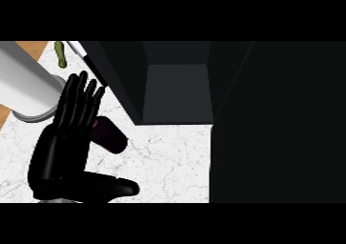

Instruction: Pick up the wine, place it into the cabinet and close the cabinet

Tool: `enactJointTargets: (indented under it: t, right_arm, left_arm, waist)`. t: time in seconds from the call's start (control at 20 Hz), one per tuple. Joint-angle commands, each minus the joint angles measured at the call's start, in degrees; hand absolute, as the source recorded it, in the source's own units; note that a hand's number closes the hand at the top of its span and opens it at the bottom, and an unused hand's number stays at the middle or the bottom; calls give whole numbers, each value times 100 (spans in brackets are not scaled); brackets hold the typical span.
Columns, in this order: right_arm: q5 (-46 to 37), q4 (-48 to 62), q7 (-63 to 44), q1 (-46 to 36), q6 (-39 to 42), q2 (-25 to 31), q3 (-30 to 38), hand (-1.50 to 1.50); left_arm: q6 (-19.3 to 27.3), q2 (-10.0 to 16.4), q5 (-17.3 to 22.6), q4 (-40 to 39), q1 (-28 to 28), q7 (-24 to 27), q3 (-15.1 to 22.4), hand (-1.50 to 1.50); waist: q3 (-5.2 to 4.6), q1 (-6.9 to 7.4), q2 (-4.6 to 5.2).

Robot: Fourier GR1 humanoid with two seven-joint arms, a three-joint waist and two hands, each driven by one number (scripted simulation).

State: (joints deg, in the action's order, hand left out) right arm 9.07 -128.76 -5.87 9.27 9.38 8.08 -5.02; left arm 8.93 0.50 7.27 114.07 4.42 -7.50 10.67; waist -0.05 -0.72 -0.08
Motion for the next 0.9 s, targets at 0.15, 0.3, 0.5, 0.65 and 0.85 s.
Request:
enactJointTargets:
  t: [0.15,0.3,0.5,0.65,0.85]
  right_arm:
    - [346,-468,-723,-18,129,82,-25,-150]
    - [533,-862,-1166,-54,-56,75,85,-150]
    - [118,-1308,-1588,-134,-250,-88,-267,-150]
    - [397,-1327,-2034,-462,-298,65,-95,-150]
    - [373,-1574,-2322,-700,-476,-8,-113,-150]
  left_arm:
    - [1228,-49,-9,236,402,-625,1011,-150]
    - [1647,-50,-380,922,235,-1158,1512,-150]
    - [1738,-50,-307,591,920,-1351,1026,-150]
    - [2242,-50,-828,934,889,-1760,1560,-150]
    - [2144,-50,-799,1257,1080,-2311,1172,-150]
  waist:
    - [6,55,2]
    - [7,76,-6]
    - [5,51,1]
    - [6,66,-3]
    - [5,72,-6]
